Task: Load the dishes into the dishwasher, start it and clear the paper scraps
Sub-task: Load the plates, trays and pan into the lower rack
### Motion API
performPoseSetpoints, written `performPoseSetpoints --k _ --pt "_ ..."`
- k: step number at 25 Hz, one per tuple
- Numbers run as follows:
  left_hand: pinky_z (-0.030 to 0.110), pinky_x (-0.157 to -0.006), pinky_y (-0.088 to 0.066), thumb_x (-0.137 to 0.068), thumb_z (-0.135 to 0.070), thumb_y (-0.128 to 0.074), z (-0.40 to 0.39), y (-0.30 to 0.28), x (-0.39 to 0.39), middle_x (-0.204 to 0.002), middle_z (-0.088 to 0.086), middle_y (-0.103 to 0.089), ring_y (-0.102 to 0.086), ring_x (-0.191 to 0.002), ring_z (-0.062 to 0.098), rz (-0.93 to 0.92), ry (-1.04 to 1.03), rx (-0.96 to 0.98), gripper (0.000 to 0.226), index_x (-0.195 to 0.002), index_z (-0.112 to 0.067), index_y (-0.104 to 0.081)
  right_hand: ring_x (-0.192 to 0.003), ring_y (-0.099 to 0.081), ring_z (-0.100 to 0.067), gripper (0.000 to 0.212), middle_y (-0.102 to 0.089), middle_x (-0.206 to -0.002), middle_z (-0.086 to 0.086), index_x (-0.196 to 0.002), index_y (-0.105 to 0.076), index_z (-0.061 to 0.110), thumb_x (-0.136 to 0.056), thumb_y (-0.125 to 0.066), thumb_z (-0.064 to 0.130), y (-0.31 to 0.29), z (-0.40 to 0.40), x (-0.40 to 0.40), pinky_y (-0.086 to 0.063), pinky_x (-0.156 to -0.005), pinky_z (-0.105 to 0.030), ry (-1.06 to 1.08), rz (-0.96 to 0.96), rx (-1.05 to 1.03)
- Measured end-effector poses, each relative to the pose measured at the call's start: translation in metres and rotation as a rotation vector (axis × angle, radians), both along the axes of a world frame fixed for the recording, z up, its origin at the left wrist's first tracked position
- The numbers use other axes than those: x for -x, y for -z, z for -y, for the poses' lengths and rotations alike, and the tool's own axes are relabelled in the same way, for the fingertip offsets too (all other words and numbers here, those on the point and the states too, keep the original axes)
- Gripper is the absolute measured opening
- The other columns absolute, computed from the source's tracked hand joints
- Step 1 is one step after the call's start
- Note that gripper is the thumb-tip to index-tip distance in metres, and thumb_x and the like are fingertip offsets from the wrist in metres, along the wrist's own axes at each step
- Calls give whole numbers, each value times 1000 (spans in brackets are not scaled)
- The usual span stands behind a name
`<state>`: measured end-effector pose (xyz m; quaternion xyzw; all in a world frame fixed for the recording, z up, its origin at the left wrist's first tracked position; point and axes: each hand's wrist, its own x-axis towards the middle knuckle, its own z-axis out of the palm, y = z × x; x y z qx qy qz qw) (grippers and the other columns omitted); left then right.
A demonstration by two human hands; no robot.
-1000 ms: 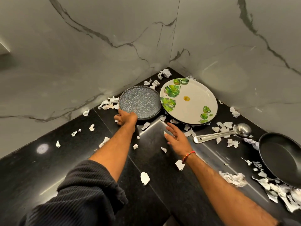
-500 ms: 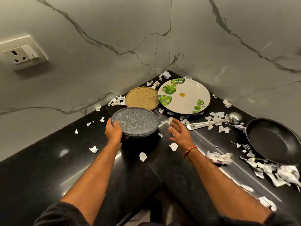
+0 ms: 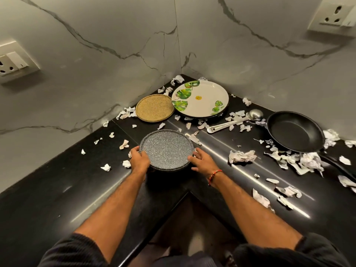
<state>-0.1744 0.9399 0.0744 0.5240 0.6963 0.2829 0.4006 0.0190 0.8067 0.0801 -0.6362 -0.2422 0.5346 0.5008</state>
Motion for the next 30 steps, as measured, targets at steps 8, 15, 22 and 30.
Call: performPoseSetpoints --k 8,15,22,30 --pt "42 -98 -43 -94 -12 -54 -5 17 28 -132 9 -51 -50 -118 30 -80 120 -35 35 -128 -19 -51 -97 -57 -11 57 -60 -121 -5 -139 -46 10 -87 -66 0 1 -12 37 -42 -84 -22 345 -62 42" --pt "33 -63 -48 -100 -13 -49 -6 -2 11 -98 5 -67 -54 -70 13 330 327 -87 33 -131 -20 -56 -117 -60 -24 62 -58 -132 -5 -143 -46 20 -87 -70 9 11 26 55 -49 -101 -40 648 -33 -93" --pt "51 -93 -57 -93 -29 -56 61 -27 -54 -111 3 -73 -70 -102 25 401 777 88 31 -121 -25 -68 -103 -63 -17 50 -62 -124 -1 -135 -53 22 -91 -57 -2 -12 142 48 -55 -81 -26 1007 -1 -227" --pt "31 -95 -54 -103 -17 -52 277 -37 -106 -114 2 -71 -65 -104 16 440 1190 165 27 -126 -13 -65 -110 -59 -20 56 -60 -129 -11 -140 -49 11 -89 -55 -10 -11 368 80 -51 -97 -36 1427 59 -236"
